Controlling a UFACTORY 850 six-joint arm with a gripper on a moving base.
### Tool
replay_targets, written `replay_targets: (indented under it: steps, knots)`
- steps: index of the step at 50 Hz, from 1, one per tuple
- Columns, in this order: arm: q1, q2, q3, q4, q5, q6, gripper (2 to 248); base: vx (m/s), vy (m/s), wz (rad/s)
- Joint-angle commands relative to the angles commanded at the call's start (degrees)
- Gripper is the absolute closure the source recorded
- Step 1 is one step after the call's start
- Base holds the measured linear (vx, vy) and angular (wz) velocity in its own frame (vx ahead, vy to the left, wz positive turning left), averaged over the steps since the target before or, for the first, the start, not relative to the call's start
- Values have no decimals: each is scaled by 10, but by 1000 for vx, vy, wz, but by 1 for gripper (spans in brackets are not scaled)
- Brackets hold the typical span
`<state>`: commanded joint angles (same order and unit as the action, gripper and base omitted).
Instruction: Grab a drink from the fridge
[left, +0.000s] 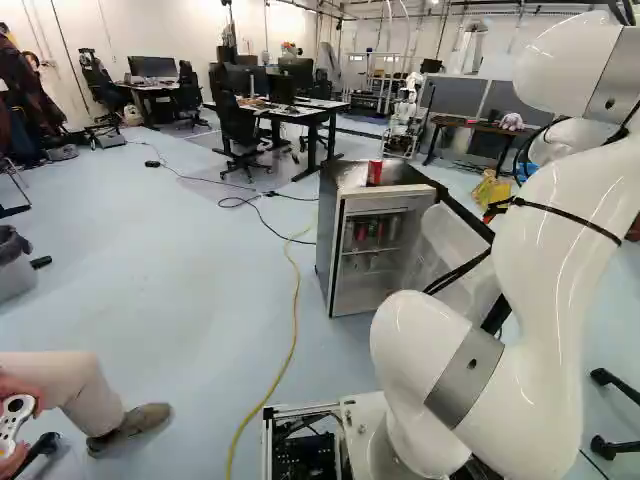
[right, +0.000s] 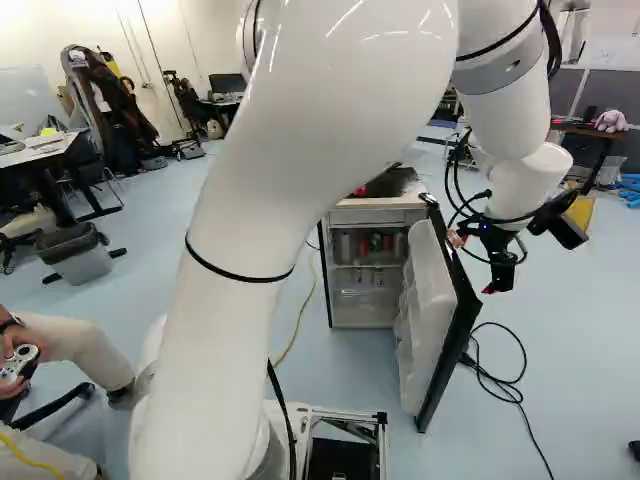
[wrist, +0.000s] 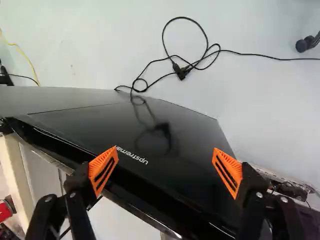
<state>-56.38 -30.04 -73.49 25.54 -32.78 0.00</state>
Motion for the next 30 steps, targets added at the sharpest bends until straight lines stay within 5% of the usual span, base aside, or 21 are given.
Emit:
replay_targets:
  steps: [30]
  knots:
    - [20,41,58,0,0,0,3,0,0,0]
